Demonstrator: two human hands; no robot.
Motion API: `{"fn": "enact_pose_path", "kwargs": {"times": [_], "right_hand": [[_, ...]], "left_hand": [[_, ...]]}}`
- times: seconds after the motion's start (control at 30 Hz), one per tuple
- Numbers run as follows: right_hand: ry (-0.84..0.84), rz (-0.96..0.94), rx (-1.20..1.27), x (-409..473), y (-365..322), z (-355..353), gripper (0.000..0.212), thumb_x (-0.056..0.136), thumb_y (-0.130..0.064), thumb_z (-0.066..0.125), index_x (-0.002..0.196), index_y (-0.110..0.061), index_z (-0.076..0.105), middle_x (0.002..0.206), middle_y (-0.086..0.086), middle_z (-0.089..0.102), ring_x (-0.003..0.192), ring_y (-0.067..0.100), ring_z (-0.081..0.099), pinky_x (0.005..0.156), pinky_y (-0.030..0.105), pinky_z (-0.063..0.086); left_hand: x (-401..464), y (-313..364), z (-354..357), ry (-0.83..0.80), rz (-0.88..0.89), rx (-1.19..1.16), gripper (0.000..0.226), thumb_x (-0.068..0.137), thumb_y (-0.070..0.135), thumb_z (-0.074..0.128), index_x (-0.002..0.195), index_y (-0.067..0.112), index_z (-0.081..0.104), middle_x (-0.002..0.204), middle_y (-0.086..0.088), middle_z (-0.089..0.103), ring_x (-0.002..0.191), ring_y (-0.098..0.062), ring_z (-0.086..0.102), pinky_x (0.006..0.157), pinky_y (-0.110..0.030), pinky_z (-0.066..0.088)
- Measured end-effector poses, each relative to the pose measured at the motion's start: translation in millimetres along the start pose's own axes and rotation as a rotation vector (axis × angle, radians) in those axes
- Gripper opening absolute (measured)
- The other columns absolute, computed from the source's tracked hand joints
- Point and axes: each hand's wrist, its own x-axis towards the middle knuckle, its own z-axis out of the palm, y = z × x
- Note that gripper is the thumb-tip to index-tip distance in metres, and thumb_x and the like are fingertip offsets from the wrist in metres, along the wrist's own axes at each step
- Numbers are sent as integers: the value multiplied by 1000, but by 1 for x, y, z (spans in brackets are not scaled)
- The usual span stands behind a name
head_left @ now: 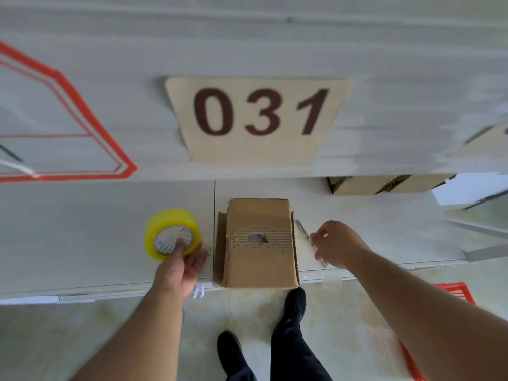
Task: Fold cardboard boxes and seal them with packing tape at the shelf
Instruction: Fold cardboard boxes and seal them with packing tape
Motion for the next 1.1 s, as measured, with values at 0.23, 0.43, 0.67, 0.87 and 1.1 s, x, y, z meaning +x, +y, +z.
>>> {"fn": "enact_pose_path", "kwargs": {"times": [0.23, 0.43, 0.67, 0.87, 1.1], "right_hand": [[-26, -16, -45, -7, -1, 3, 23, 101, -32, 60, 95, -12, 70, 77, -2, 78, 81, 18, 74, 86, 41, 61], [-22, -10, 14, -12, 1, 2, 35, 101, -39, 56, 82, -14, 71, 65, -8, 75, 75, 17, 74, 84, 39, 60], [-67, -63, -39, -17, 1, -10, 43, 99, -52, 57, 91, -12, 71, 86, 3, 77, 84, 21, 71, 80, 37, 59], [-39, -103, -304, -12, 13, -21, 33, 105, -10, 42, 124, -10, 69, 121, 8, 68, 114, 29, 65, 95, 40, 58], [24, -86, -232, -19, 2, -35, 10, 88, -31, 68, 95, -27, 74, 96, -8, 71, 93, 18, 67, 82, 35, 59]], "left_hand": [[22, 10, -22, 316, 281, 676, 66, 86, 65, 69, 87, -2, 66, 64, -19, 73, 62, -34, 75, 73, -58, 63], [20, 25, -17, 416, 212, 807, 81, 73, 71, 72, 112, 1, 58, 85, -19, 72, 70, -35, 74, 75, -56, 64], [-135, -64, 50, -295, 1369, 1392, 26, 99, 32, 57, 121, 17, 61, 124, -4, 61, 119, -25, 56, 101, -40, 45], [-116, -105, 78, -637, 1134, 2279, 67, 105, 60, 19, 164, 28, 11, 171, 1, -21, 157, -20, -21, 127, -46, -14], [-98, -116, 67, -603, 1226, 2113, 75, 99, 61, 26, 162, 21, 27, 172, 3, 8, 160, -18, 9, 127, -44, 3]]}}
